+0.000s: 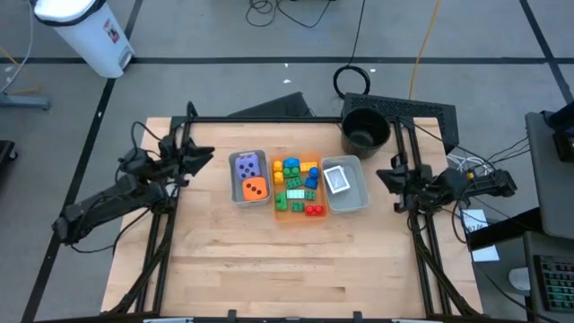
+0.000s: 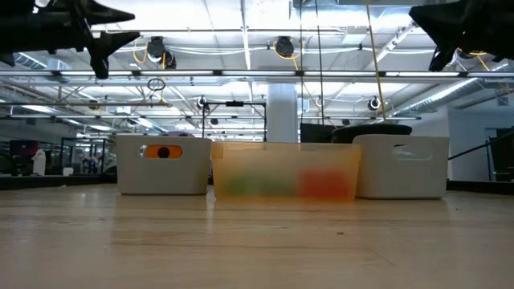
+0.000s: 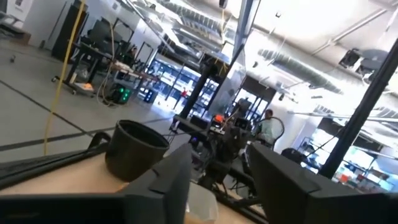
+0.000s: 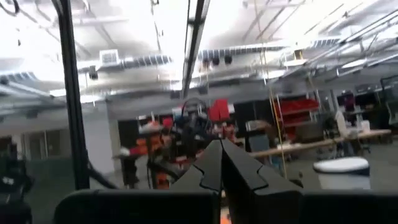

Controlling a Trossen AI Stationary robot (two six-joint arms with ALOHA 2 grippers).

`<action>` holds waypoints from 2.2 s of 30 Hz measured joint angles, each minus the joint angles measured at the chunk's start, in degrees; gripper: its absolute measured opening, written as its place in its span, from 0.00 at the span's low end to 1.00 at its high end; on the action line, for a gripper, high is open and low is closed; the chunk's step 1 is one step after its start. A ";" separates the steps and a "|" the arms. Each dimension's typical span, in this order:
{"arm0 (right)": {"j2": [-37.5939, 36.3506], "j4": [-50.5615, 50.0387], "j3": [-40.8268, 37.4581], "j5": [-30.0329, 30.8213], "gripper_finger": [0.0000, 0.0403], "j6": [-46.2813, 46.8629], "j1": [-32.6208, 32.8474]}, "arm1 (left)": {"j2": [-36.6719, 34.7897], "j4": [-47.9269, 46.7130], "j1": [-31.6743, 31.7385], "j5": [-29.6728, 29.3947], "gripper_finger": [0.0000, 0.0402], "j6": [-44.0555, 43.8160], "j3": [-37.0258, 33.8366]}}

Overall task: Pick & Place Toys
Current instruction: Return to Home Position

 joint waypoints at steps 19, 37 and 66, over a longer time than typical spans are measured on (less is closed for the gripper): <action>-0.04 -10.59 -0.15 7.91 0.00 1.05 0.00 | 0.02 -1.11 0.02 -6.51 0.05 6.25 -9.45; -0.04 -11.46 -0.20 7.87 0.01 -4.72 0.00 | 0.00 -0.96 0.02 -6.49 0.08 16.29 -9.54; -0.04 -11.44 -0.20 7.82 0.01 -4.72 0.00 | 0.00 -0.96 0.02 -6.47 0.12 16.17 -9.52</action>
